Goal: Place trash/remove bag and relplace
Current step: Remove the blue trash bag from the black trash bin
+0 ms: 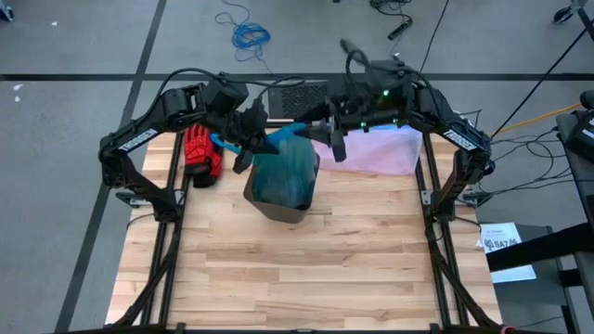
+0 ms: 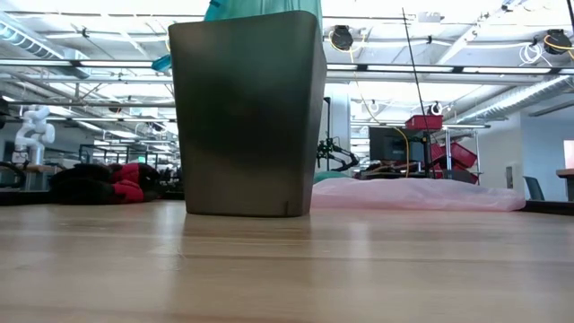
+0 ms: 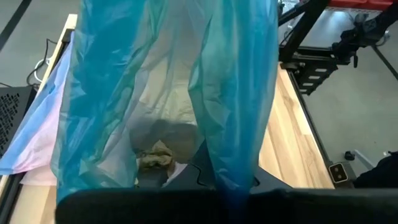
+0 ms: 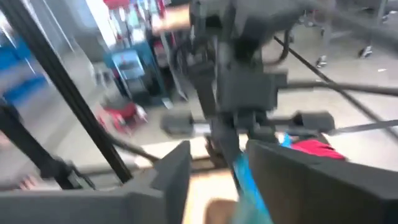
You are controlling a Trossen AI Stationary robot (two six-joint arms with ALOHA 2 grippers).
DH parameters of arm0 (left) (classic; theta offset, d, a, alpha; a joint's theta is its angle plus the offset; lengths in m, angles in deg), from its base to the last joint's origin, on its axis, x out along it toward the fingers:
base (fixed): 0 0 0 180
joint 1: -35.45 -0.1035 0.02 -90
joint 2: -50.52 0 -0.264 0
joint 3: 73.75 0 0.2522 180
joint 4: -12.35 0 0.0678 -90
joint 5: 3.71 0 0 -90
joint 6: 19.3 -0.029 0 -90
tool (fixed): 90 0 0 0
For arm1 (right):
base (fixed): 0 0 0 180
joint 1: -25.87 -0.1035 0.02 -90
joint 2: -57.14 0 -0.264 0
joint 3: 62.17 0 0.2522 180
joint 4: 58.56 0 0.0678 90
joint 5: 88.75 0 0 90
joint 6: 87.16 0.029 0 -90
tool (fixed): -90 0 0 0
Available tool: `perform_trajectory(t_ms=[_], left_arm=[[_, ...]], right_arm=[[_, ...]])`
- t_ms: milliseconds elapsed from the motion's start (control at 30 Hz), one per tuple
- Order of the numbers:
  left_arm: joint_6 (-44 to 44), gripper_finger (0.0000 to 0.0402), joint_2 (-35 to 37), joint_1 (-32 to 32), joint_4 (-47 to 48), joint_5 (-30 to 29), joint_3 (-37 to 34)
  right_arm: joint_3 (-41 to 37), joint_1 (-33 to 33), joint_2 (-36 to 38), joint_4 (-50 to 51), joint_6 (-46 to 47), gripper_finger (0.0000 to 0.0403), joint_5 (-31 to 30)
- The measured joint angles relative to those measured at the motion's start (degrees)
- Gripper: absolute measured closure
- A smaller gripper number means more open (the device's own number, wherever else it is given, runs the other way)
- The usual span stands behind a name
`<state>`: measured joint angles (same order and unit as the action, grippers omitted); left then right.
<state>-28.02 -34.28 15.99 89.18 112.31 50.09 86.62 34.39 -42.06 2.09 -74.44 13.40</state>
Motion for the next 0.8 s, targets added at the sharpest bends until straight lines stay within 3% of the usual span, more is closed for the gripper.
perform_trajectory(t_ms=[200,367,433,667,800], left_arm=[[0.88,0.0401,0.22,0.0,-0.1,0.01,0.0],[0.9,0.0401,0.22,0.0,-0.1,0.0,0.0],[0.9,0.0401,0.22,0.0,-0.1,0.01,0.0],[0.9,0.0401,0.22,0.0,-0.1,0.02,0.0],[0.9,0.0401,0.22,0.0,-0.1,0.02,0.0]], right_arm=[[-0.02,-3.79,-0.28,6.02,-14.96,0.0178,-9.51],[-0.02,-5.75,-0.25,4.56,-21.74,0.016,-23.13],[-0.02,-5.98,0.04,4.6,-22.74,0.016,-25.86],[-0.04,-4.73,-0.88,7.4,-21.0,0.0175,-23.7],[-0.09,-3.68,-1.86,6.71,-20.28,0.0224,-21.28]])
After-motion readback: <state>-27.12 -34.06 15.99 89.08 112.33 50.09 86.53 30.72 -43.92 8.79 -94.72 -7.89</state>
